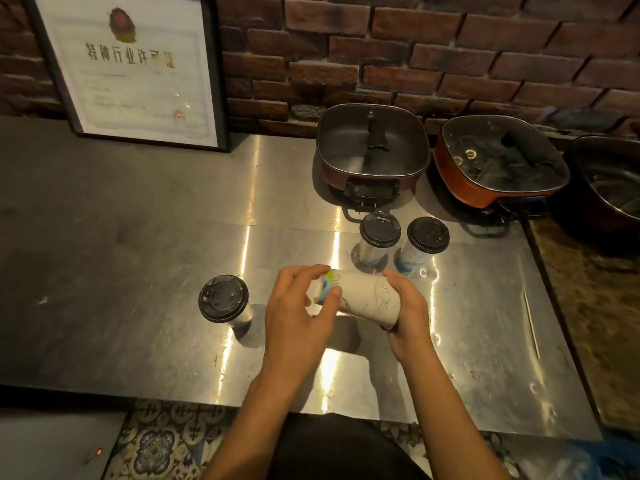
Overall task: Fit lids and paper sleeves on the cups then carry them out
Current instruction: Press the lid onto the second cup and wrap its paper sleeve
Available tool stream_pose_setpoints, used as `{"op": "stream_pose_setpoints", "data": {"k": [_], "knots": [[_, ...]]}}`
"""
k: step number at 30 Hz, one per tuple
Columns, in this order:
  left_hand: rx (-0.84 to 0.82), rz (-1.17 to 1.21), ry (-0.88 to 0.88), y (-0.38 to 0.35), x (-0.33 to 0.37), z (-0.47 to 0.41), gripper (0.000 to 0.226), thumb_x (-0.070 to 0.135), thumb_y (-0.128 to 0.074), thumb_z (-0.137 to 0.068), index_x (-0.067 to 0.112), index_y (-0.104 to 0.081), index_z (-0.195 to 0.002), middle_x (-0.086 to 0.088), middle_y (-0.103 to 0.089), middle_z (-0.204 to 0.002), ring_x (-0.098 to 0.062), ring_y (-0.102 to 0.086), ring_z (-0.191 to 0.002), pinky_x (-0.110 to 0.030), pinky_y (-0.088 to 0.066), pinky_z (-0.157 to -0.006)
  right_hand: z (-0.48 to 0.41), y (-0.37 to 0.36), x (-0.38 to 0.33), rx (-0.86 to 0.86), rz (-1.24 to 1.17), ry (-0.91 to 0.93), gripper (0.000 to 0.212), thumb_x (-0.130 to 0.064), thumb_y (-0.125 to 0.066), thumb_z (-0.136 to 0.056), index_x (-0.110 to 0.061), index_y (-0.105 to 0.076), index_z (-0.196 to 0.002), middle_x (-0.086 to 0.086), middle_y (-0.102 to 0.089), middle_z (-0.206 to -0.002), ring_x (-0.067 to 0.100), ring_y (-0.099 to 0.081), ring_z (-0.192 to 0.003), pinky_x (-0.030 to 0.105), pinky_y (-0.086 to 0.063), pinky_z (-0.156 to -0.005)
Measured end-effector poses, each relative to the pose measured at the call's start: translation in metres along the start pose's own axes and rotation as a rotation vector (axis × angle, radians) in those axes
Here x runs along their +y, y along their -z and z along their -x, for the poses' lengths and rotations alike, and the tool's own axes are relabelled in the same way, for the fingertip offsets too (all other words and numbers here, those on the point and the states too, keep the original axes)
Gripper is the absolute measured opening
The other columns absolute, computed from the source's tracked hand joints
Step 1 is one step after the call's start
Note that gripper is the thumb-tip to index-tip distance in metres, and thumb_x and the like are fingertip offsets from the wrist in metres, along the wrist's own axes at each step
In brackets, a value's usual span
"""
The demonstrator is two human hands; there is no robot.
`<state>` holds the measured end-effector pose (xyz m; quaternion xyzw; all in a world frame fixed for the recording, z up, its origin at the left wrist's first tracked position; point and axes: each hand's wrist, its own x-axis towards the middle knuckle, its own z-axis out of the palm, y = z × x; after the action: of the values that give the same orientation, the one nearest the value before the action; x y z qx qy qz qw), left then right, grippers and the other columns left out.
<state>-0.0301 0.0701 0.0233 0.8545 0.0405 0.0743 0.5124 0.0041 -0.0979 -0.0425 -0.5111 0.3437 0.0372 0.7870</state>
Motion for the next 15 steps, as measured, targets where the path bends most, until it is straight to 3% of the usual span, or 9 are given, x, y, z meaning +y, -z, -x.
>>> {"op": "stream_pose_setpoints", "data": {"k": [2,5,8,12,15], "knots": [[-0.083,0.068,0.095,-0.006,-0.004,0.0,0.028,0.022,-0.072,-0.092,0.023,-0.067,-0.12,0.003,-0.064,-0.116,-0.011,-0.06,-0.089,-0.002,-0.048,-0.072,-0.004,-0.008,0.003,0.077,0.192,0.115,0.016,-0.028,-0.07,-0.09,-0.023,-0.072,-0.105,0.006,-0.071,-0.105,0.027,-0.073,-0.096,0.031,-0.058,-0.058],[-0.172,0.133,0.182,-0.019,-0.018,0.002,0.024,0.026,-0.072,-0.093,0.027,-0.068,-0.117,0.006,-0.068,-0.116,-0.005,-0.066,-0.097,-0.013,-0.056,-0.077,0.001,-0.024,0.011,0.081,0.28,0.197,0.026,-0.032,-0.074,-0.087,-0.024,-0.07,-0.111,0.002,-0.071,-0.109,0.023,-0.072,-0.1,0.033,-0.058,-0.069],[-0.158,0.137,0.216,-0.023,-0.036,0.001,0.028,0.028,-0.073,-0.092,0.026,-0.069,-0.12,0.012,-0.066,-0.117,-0.001,-0.066,-0.102,-0.018,-0.058,-0.084,0.004,-0.038,0.014,0.063,0.371,0.225,0.03,-0.036,-0.074,-0.089,-0.024,-0.069,-0.117,0.0,-0.07,-0.114,0.019,-0.067,-0.106,0.035,-0.057,-0.088],[-0.121,0.188,0.342,-0.013,-0.057,-0.005,0.03,0.029,-0.072,-0.093,0.038,-0.063,-0.12,0.025,-0.063,-0.108,0.009,-0.065,-0.093,-0.013,-0.054,-0.075,0.003,-0.051,0.027,-0.051,0.455,0.18,0.032,-0.035,-0.065,-0.097,-0.023,-0.068,-0.127,0.0,-0.068,-0.126,0.021,-0.061,-0.119,0.044,-0.051,-0.107],[-0.056,0.272,0.463,-0.007,-0.074,-0.009,0.034,0.028,-0.07,-0.095,0.033,-0.063,-0.128,0.013,-0.072,-0.11,0.003,-0.069,-0.092,-0.012,-0.055,-0.074,-0.002,-0.058,0.037,-0.105,0.509,0.146,0.035,-0.026,-0.063,-0.099,-0.019,-0.066,-0.134,0.004,-0.067,-0.132,0.023,-0.062,-0.122,0.046,-0.051,-0.109]]}}
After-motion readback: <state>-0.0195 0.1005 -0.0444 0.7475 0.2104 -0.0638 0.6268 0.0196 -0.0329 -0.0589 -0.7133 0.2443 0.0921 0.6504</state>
